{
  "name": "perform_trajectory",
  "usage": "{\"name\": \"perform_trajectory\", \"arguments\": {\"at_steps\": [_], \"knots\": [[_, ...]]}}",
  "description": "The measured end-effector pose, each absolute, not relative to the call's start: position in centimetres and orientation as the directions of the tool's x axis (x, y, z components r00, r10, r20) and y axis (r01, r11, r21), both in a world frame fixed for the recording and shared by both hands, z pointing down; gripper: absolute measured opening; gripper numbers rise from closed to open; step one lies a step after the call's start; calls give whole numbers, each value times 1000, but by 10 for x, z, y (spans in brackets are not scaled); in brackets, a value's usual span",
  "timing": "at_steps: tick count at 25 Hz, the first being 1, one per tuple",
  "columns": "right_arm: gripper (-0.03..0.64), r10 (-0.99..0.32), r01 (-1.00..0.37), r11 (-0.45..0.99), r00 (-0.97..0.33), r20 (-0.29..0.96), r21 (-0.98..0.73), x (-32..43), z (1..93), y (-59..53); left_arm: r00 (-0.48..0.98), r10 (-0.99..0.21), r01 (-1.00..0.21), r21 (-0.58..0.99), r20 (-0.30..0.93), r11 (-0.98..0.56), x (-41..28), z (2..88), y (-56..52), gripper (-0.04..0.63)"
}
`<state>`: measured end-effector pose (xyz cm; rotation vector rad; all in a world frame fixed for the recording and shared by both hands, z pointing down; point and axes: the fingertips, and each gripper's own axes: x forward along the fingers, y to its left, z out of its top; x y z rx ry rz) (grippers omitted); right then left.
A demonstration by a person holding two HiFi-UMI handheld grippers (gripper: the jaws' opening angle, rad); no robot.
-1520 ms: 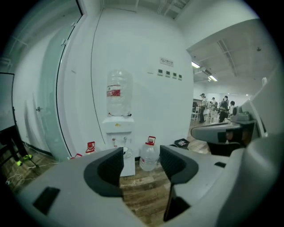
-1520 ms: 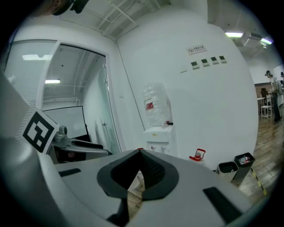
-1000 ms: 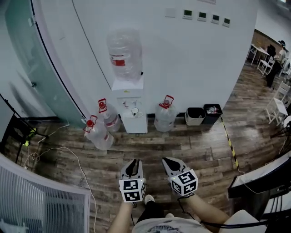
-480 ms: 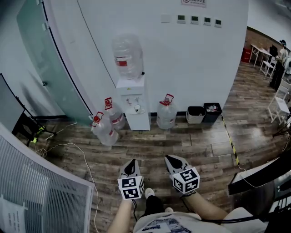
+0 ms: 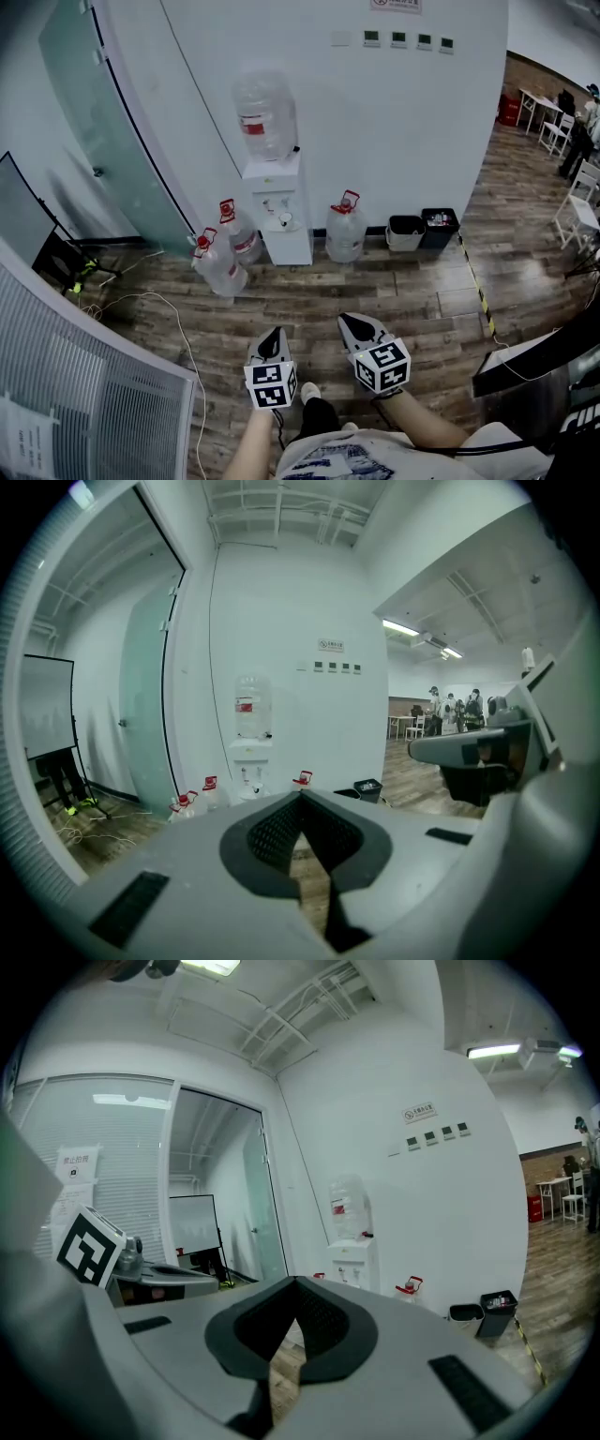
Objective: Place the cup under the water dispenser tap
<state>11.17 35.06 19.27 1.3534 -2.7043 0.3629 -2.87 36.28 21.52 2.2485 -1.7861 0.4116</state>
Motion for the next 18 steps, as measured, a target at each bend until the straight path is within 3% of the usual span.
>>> {"name": "perform_trajectory", "arguments": {"at_steps": [18], "knots": [[20,-785,-804,569,-593,178,-171,129,187,351,226,-908,-971,10,352,-238,-10,206,360,51]]}}
